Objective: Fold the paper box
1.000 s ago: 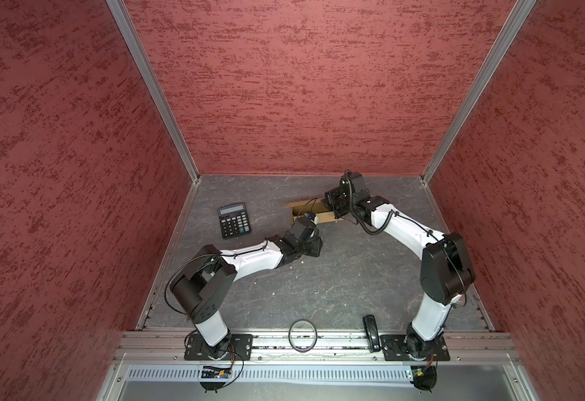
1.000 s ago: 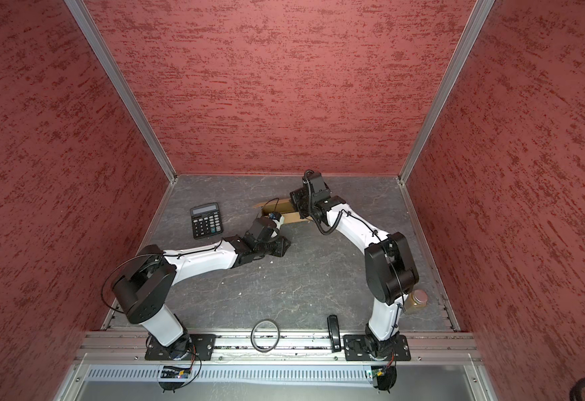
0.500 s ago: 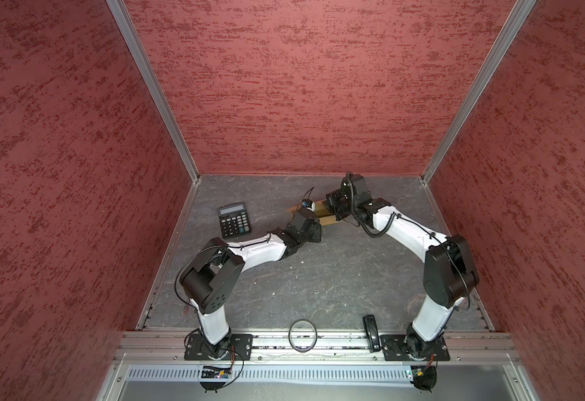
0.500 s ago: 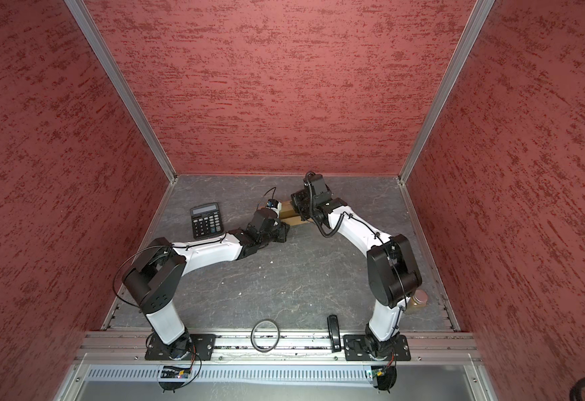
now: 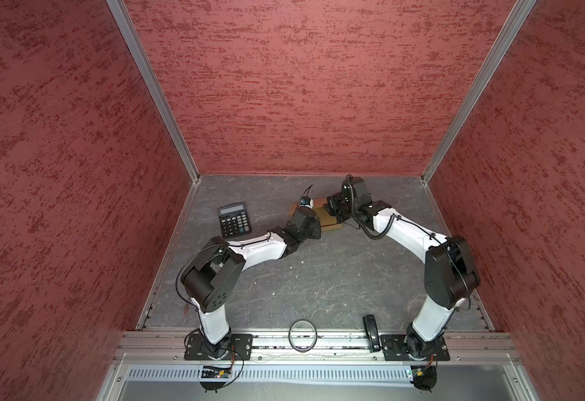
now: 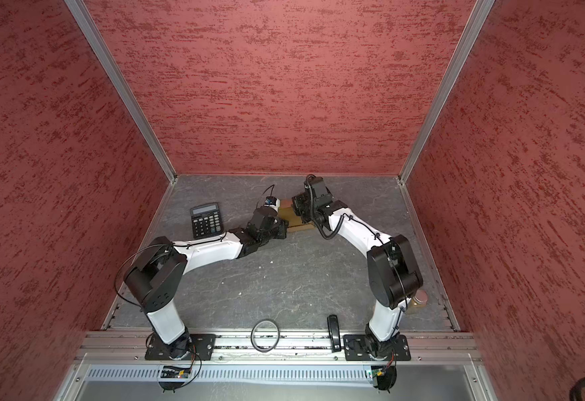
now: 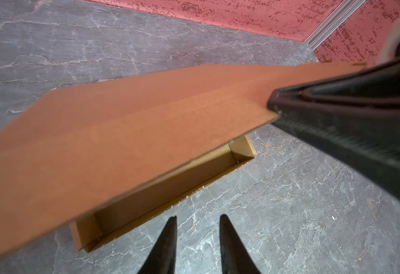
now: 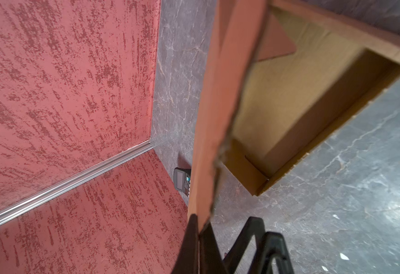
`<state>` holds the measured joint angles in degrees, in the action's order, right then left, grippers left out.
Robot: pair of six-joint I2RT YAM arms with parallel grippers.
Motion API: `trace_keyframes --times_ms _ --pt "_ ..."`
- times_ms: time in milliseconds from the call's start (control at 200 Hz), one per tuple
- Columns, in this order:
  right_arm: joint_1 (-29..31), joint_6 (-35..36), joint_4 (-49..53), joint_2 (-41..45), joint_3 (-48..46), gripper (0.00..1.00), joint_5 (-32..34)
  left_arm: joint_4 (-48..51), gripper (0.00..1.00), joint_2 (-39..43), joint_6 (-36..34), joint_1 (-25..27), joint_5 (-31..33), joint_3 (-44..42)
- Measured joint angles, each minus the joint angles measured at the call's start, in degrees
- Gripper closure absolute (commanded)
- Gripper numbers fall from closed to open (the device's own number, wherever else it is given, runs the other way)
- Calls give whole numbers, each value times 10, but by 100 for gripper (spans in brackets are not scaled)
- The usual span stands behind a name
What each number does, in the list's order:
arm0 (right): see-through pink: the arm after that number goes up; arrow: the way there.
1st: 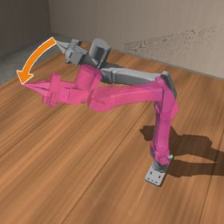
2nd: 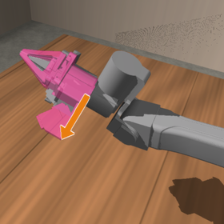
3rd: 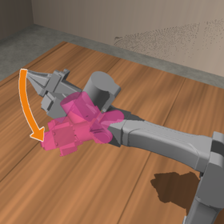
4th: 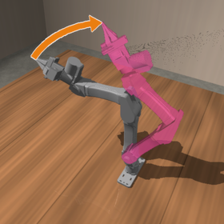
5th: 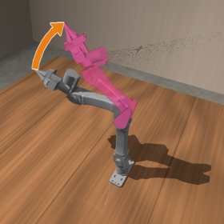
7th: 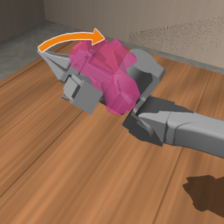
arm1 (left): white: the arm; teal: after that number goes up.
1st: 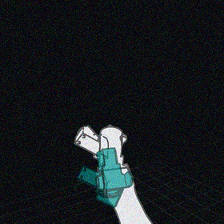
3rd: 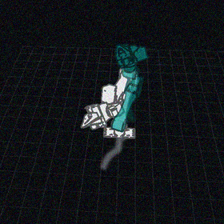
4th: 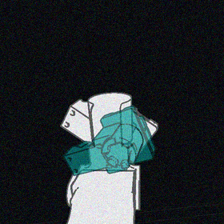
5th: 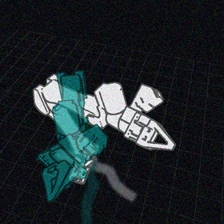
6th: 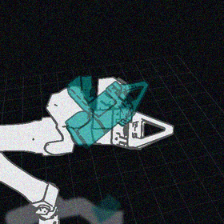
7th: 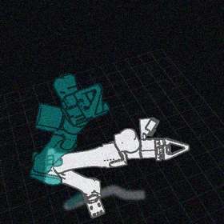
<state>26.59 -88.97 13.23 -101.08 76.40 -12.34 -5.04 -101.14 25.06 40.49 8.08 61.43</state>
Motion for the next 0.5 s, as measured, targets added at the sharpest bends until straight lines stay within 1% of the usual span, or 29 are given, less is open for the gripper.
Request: trace_keyframes --times_ms 286,501 --pt "9 -7 -23 22 -49 100 6 14 68 61 2 -3 2 -17" --pt "23 -17 -56 40 -94 100 15 47 67 125 7 -15 -1 -30"
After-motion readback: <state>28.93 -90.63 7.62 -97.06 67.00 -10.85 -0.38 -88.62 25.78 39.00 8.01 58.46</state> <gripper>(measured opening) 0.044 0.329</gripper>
